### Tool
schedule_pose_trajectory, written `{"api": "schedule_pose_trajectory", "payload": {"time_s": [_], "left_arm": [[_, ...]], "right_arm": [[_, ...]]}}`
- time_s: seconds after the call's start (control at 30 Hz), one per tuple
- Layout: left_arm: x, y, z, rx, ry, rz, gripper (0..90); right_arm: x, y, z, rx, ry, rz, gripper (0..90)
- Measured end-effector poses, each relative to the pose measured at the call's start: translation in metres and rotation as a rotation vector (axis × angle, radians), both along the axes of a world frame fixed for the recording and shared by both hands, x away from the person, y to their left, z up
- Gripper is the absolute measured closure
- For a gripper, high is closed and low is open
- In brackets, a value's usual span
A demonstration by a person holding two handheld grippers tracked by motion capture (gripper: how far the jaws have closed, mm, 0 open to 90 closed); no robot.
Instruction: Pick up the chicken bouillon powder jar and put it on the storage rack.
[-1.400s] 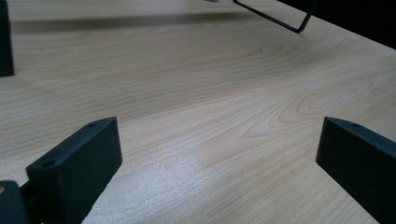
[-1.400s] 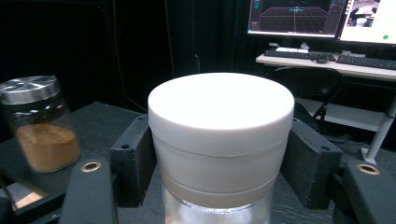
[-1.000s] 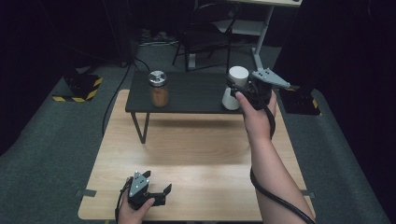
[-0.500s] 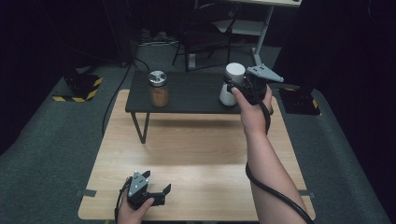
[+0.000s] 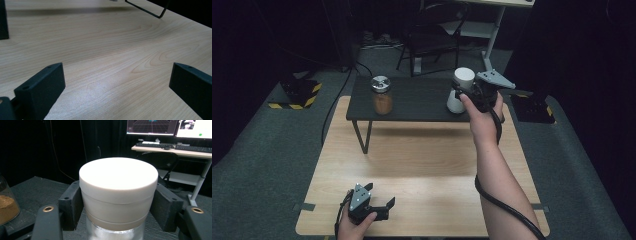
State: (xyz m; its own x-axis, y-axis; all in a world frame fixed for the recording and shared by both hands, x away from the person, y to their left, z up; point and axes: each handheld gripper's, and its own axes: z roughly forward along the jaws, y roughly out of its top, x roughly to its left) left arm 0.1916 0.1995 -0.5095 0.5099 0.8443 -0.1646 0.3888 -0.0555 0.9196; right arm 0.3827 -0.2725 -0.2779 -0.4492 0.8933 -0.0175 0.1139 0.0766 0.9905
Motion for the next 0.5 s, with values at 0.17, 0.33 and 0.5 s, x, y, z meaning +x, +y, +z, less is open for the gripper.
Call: {"api": "schedule_pose_trajectory", "payload": {"time_s": [0.17,0.33,0.5], "left_arm": [[0.0002,0.0001,0.0,-0.001,0.001,-0.001,0.5],[0.0007,0.0003,0.0002,-0.001,0.003,-0.003,0.5],[0.001,0.0008,0.0003,-0.002,0.004,-0.006,0.5]], "right_arm": [[0.0,-0.0003,-0.0014,0.003,-0.004,0.001,33.2],[0.0003,0.0003,0.0,0.002,0.001,-0.001,32.4],[0.0013,-0.0003,0.0051,-0.014,0.011,0.002,30.8]]}}
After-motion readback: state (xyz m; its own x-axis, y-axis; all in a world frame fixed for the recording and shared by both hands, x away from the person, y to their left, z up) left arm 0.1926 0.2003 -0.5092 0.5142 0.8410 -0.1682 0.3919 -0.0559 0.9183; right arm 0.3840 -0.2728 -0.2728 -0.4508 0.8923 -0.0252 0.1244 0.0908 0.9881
